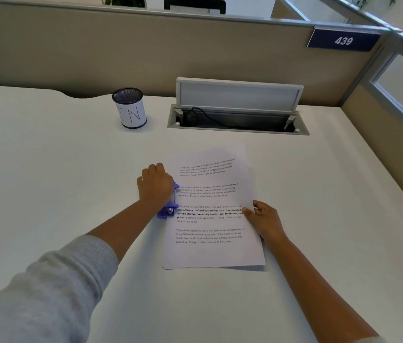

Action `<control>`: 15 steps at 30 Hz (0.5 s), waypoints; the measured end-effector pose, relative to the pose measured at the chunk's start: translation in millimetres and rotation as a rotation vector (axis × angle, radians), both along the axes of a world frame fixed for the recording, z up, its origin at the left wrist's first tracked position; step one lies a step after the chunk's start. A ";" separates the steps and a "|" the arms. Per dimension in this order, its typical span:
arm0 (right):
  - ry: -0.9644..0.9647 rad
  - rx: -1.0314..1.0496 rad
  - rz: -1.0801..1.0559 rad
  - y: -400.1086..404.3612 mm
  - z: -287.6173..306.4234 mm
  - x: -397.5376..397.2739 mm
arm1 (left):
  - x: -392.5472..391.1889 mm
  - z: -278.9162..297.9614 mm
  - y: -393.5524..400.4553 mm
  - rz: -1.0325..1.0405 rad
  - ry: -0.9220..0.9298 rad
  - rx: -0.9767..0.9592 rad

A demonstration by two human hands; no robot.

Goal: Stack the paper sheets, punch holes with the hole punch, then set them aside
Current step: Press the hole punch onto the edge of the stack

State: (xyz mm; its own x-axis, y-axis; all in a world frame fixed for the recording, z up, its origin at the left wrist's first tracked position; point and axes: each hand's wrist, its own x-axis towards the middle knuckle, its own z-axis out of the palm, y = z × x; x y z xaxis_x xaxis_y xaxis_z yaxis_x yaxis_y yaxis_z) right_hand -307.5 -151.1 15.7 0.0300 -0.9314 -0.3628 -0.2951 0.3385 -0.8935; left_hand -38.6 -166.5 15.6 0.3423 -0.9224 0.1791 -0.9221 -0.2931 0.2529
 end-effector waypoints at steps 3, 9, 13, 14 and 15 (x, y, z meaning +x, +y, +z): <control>0.030 -0.028 0.010 0.2 -0.7 0.6 | 1.1 -2.7 1.9 0.028 0.044 0.035; 0.024 -0.023 0.001 0.7 -2.0 1.2 | 4.2 -10.1 1.3 0.056 0.080 -0.039; 0.024 -0.015 -0.001 0.9 -1.0 1.6 | 6.4 -14.7 0.6 0.048 0.092 -0.073; 0.021 -0.012 -0.003 1.0 -0.5 1.6 | 6.7 -15.7 0.3 0.051 0.097 -0.074; 0.020 -0.009 -0.007 1.1 0.0 1.9 | 7.2 -17.3 -0.1 0.054 0.103 -0.078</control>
